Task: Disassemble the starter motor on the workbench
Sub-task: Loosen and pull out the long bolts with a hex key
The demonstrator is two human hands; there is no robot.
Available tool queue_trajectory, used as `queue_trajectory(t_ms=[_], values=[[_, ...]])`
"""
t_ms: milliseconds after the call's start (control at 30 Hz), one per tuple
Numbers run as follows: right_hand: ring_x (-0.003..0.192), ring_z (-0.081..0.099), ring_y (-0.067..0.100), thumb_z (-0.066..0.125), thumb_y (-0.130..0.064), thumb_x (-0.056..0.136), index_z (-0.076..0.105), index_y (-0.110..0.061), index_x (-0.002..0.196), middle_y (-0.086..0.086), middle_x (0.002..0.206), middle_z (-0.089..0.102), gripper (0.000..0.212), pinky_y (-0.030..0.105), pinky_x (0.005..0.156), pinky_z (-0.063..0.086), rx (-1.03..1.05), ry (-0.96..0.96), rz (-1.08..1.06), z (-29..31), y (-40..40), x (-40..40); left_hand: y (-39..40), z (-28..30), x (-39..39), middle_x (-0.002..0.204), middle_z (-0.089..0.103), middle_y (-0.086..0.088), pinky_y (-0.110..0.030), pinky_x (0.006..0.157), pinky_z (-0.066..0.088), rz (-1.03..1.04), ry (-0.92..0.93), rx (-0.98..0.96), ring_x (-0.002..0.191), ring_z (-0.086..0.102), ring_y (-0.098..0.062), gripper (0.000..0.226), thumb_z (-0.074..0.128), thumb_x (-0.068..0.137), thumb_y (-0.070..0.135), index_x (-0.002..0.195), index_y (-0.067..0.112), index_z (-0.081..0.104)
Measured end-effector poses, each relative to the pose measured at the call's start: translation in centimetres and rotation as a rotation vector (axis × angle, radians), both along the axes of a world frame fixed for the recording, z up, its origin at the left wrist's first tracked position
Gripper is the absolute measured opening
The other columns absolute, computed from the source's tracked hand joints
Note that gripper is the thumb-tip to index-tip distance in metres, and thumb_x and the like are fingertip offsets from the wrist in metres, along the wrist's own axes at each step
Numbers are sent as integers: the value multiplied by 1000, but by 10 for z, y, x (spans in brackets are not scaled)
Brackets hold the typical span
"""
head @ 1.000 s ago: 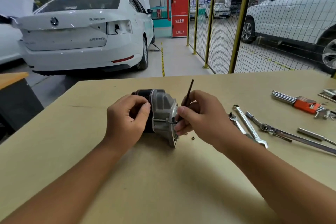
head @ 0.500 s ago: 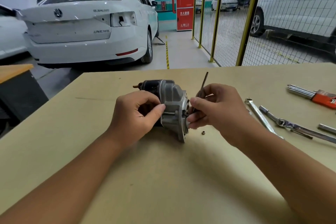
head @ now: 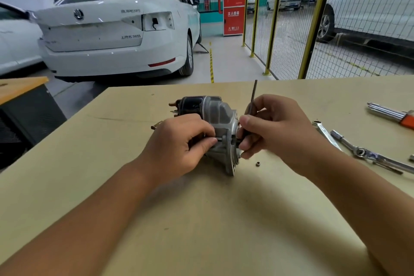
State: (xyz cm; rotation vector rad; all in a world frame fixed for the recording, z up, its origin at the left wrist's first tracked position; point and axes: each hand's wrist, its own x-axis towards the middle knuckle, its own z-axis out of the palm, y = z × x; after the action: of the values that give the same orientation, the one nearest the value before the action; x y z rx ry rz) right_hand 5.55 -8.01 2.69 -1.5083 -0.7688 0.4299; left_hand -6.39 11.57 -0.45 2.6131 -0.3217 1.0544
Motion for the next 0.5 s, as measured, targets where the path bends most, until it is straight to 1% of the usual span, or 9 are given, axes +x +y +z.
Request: queue_trajectory(t_ms=[33, 100, 200, 267, 333, 433, 500], values=[[53, 66, 32, 61, 3, 97, 55, 10, 95, 24, 71, 67, 10, 38, 51, 58, 7, 77, -2, 0, 1, 0, 0, 0, 0, 77, 56, 8, -27, 63, 44, 2, 0, -4, 67, 52, -11, 6, 77, 88, 11, 86, 6, 74], [52, 64, 27, 59, 4, 97, 56, 8, 93, 23, 70, 63, 6, 36, 49, 57, 1, 210, -3, 2, 3, -2, 0, 0, 0, 77, 57, 7, -26, 64, 43, 9, 3, -13, 68, 51, -11, 6, 77, 88, 10, 86, 6, 74], [49, 62, 23, 58, 5, 97, 57, 5, 89, 21, 69, 62, 8, 33, 48, 56, -13, 298, 2, 4, 4, -2, -1, -1, 1, 76, 58, 5, -26, 63, 43, 8, 12, -18, 67, 52, -12, 6, 76, 89, 10, 86, 7, 73], [49, 62, 24, 58, 4, 98, 56, 5, 90, 22, 69, 62, 8, 33, 48, 56, -21, 279, 21, 4, 4, -3, -1, -1, 1, 76, 55, 8, -22, 65, 40, 11, 12, -21, 67, 50, -9, 6, 76, 89, 10, 85, 7, 73], [50, 63, 25, 58, 4, 98, 56, 7, 95, 23, 69, 62, 5, 35, 49, 57, -20, 219, 17, 3, 4, -3, -1, 0, 0, 76, 53, 10, -19, 66, 38, 17, 9, -26, 68, 49, -7, 6, 76, 89, 10, 85, 8, 72], [52, 65, 29, 59, 4, 98, 55, 13, 99, 25, 70, 62, 10, 39, 51, 58, -1, 141, -35, -2, 5, -4, -1, -1, 0, 76, 55, 7, -23, 64, 40, 12, 20, -32, 67, 50, -10, 5, 76, 89, 10, 85, 8, 72], [52, 66, 31, 60, 2, 98, 56, 10, 96, 25, 69, 63, 9, 40, 51, 58, 6, 97, -49, -2, 6, -4, -2, -1, 0, 76, 56, 6, -25, 63, 41, 11, 17, -31, 67, 51, -12, 5, 76, 88, 10, 85, 8, 73]])
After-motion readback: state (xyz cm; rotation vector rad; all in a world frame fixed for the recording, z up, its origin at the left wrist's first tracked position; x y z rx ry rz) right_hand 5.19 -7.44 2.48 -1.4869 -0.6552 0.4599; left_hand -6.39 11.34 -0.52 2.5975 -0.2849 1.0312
